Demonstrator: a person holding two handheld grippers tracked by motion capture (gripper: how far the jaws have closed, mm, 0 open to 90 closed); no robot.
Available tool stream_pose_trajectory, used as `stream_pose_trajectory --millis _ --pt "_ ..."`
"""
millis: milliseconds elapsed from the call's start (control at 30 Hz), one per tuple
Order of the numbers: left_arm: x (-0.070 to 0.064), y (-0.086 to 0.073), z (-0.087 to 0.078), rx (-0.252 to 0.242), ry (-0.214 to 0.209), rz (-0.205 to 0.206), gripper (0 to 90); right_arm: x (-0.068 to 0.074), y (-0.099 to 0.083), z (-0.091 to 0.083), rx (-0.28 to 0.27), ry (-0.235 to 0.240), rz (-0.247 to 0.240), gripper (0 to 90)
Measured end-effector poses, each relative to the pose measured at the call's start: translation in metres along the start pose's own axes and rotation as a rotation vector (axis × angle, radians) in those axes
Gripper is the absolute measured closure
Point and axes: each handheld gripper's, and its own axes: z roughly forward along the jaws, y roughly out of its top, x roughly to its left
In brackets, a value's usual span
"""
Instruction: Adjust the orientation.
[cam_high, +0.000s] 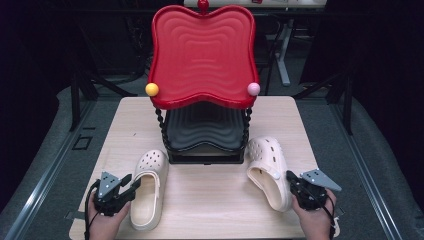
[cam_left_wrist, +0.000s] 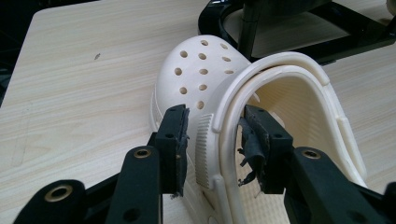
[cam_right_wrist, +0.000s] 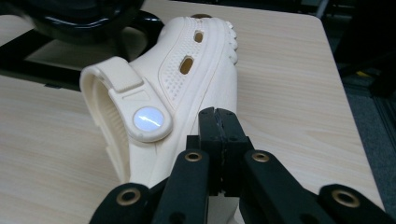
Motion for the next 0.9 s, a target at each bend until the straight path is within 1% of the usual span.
stream_pose_trajectory --millis 33,67,100,133,167,200,233,267,333,367,400,433,467,500,533,567,600,633,700,767,800,833,867,900 --pt "0.000 0.000 0.000 0.000 -0.001 -0.001 60.9 -0.004 -0.001 0.000 0.001 -0.005 0.016 90.0" --pt "0.001 0.000 0.000 -0.001 0.000 -0.003 60.7 -0.011 -0.002 0.001 0.007 -0.019 0.042 90.0" --pt "0.001 0.000 0.000 -0.001 0.000 -0.003 60.4 -0.011 -0.002 0.001 0.007 -0.019 0.042 90.0" --pt "0.001 0.000 0.000 -0.001 -0.002 -0.005 60.4 -0.013 -0.002 0.001 0.015 -0.029 0.043 90.0" --pt "0.002 0.000 0.000 -0.001 -0.004 -0.005 60.0 -0.017 -0.003 0.003 0.018 -0.040 0.060 90.0" --pt "0.002 -0.001 0.001 -0.001 -0.007 -0.008 59.4 -0.024 -0.004 0.005 0.036 -0.054 0.084 90.0" --pt "0.003 -0.001 0.001 0.001 -0.009 -0.012 59.4 -0.024 -0.004 0.005 0.036 -0.054 0.084 90.0" --pt "0.003 -0.001 0.002 0.008 -0.006 -0.016 59.4 -0.027 -0.004 0.006 0.046 -0.062 0.093 90.0" --pt "0.003 -0.002 0.003 0.007 -0.003 -0.016 59.2 -0.036 -0.007 0.009 0.067 -0.071 0.142 90.0" --pt "0.003 -0.002 0.003 0.007 -0.003 -0.016 59.1 -0.039 -0.009 0.010 0.073 -0.067 0.163 90.0" --pt "0.003 -0.002 0.003 0.009 0.000 -0.012 59.0 -0.045 -0.010 0.011 0.102 -0.078 0.179 90.0" --pt "0.003 -0.002 0.003 0.010 0.001 -0.008 59.1 -0.047 -0.012 0.013 0.094 -0.082 0.189 90.0" --pt "0.003 -0.002 0.003 0.008 0.001 -0.004 58.9 -0.048 -0.014 0.015 0.101 -0.103 0.186 90.0" --pt "0.003 -0.002 0.003 0.008 0.003 -0.007 58.9 -0.048 -0.014 0.015 0.101 -0.103 0.186 90.0" --pt "0.003 -0.002 0.003 0.005 0.002 -0.010 58.2 -0.053 -0.021 0.025 0.151 -0.102 0.208 90.0" --pt "0.004 -0.002 0.003 0.005 0.001 -0.011 58.2 -0.053 -0.021 0.025 0.151 -0.102 0.208 90.0" --pt "0.004 -0.002 0.003 0.005 0.001 -0.011 58.0 -0.056 -0.027 0.031 0.224 -0.103 0.211 90.0" --pt "0.004 -0.002 0.003 0.004 0.003 -0.013 58.0 -0.058 -0.030 0.035 0.235 -0.093 0.223 90.0" --pt "0.004 -0.002 0.003 0.004 0.004 -0.012 57.9 -0.059 -0.030 0.035 0.237 -0.097 0.230 90.0" --pt "0.004 -0.002 0.002 0.005 0.005 -0.010 58.0 -0.059 -0.026 0.030 0.184 -0.113 0.240 90.0" --pt "0.004 -0.003 0.002 0.004 0.004 -0.008 58.0 -0.058 -0.024 0.027 0.160 -0.114 0.233 90.0" --pt "0.004 -0.003 0.002 0.004 0.004 -0.008 57.9 -0.058 -0.024 0.027 0.160 -0.114 0.233 90.0" --pt "0.004 -0.002 0.002 0.005 0.003 -0.006 58.0 -0.055 -0.020 0.020 0.095 -0.094 0.221 90.0" --pt "0.004 -0.002 0.002 0.005 0.003 -0.006 58.0 -0.055 -0.020 0.020 0.095 -0.094 0.221 90.0"
